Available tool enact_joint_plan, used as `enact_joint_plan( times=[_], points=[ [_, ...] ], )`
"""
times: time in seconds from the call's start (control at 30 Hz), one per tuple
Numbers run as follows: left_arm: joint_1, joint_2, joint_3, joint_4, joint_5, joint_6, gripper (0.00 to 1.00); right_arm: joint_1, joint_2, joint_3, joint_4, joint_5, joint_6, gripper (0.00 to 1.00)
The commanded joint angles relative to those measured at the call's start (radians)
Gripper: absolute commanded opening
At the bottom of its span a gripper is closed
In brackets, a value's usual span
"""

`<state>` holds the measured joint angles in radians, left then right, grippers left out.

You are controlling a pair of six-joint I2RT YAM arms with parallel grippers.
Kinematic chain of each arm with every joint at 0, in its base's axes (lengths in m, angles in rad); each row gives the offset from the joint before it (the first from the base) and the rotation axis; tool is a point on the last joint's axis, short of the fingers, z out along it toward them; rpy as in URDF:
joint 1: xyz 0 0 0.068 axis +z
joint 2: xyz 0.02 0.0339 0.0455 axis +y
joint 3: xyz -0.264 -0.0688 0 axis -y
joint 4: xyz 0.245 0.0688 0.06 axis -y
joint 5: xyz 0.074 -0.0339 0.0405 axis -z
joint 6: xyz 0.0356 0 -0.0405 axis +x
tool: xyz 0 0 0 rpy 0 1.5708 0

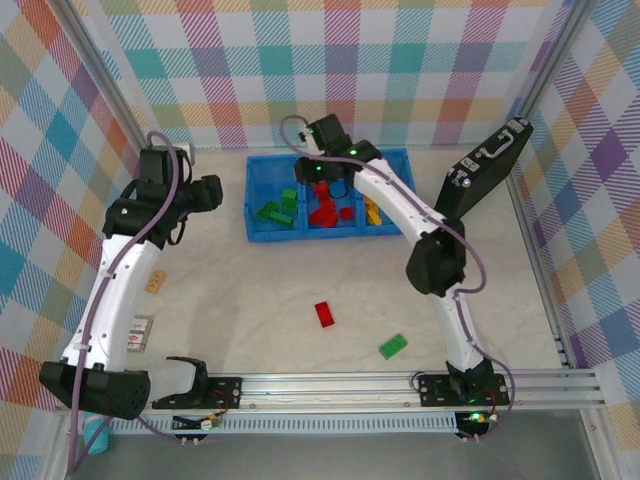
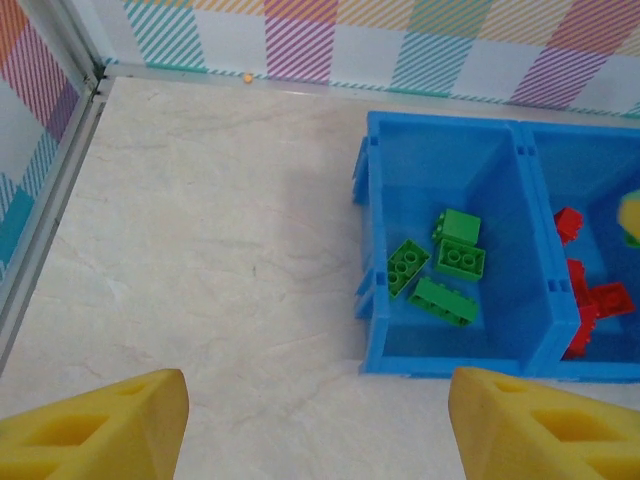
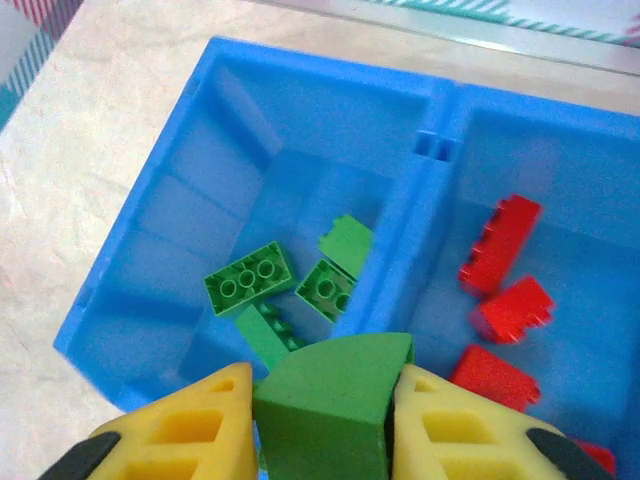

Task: Sort the legos into containers by color
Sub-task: Place the lego in the container.

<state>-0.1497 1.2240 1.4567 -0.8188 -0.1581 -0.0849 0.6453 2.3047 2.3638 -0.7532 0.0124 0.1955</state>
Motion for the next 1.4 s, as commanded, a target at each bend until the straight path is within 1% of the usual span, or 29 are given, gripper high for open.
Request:
enact_joint_plan(
  times=[0.0,0.07,0.23,0.3,0.47,0.53,0.6,0.67,0.8,0.87,0.9,1.0,1.07,1.17,1.3,1.37],
  points=[
    [0.020,-0.026,-0.031,-0.044,0.018,-0.007,0.70,0.036,0.071,0.136,-0.047,-0.023,-0.114,0.25],
    [0.021,-0.035,-0.053,-0.053,0.042,-0.023,0.70,0.045,0.107,0.163,-0.051,-0.023,-0.140,0.25],
    [0.020,-0.041,-0.126,-0.082,0.158,-0.099,0.69,0.066,0.128,0.126,-0.003,-0.028,-0.228,0.27],
    [0.019,-0.043,-0.150,-0.103,0.187,-0.118,0.69,0.070,0.139,0.120,0.010,-0.025,-0.252,0.28],
    [0.010,-0.076,-0.194,-0.141,0.227,-0.163,0.69,0.071,0.181,0.124,0.029,-0.014,-0.284,0.31],
    [-0.004,-0.086,-0.206,-0.164,0.235,-0.184,0.69,0.071,0.199,0.123,0.040,-0.012,-0.284,0.33],
    [-0.027,-0.095,-0.220,-0.179,0.247,-0.206,0.69,0.071,0.213,0.122,0.053,-0.014,-0.322,0.35],
    [-0.072,-0.099,-0.233,-0.196,0.241,-0.227,0.69,0.071,0.226,0.124,0.065,-0.021,-0.327,0.38],
    [-0.218,-0.072,-0.256,-0.235,0.205,-0.295,0.70,0.071,0.223,0.127,0.071,-0.041,-0.335,0.44],
    [-0.292,-0.058,-0.279,-0.221,0.197,-0.352,0.70,0.071,0.212,0.119,0.078,-0.045,-0.339,0.48],
    [-0.323,-0.050,-0.295,-0.211,0.194,-0.384,0.70,0.071,0.204,0.117,0.080,-0.045,-0.343,0.52],
    [-0.383,-0.041,-0.342,-0.156,0.200,-0.473,0.70,0.070,0.182,0.109,0.084,-0.052,-0.352,0.59],
    [-0.420,-0.033,-0.363,-0.124,0.191,-0.522,0.71,0.071,0.165,0.104,0.087,-0.058,-0.357,0.59],
    [-0.503,0.000,-0.382,-0.072,0.165,-0.600,0.71,0.067,0.135,0.091,0.087,-0.056,-0.360,0.59],
    [-0.633,0.095,-0.395,0.026,0.147,-0.711,0.71,0.045,0.067,0.070,0.080,-0.057,-0.363,0.60],
    [-0.682,0.143,-0.398,0.081,0.143,-0.764,0.71,0.025,0.018,0.046,0.078,-0.045,-0.360,0.62]
  ],
)
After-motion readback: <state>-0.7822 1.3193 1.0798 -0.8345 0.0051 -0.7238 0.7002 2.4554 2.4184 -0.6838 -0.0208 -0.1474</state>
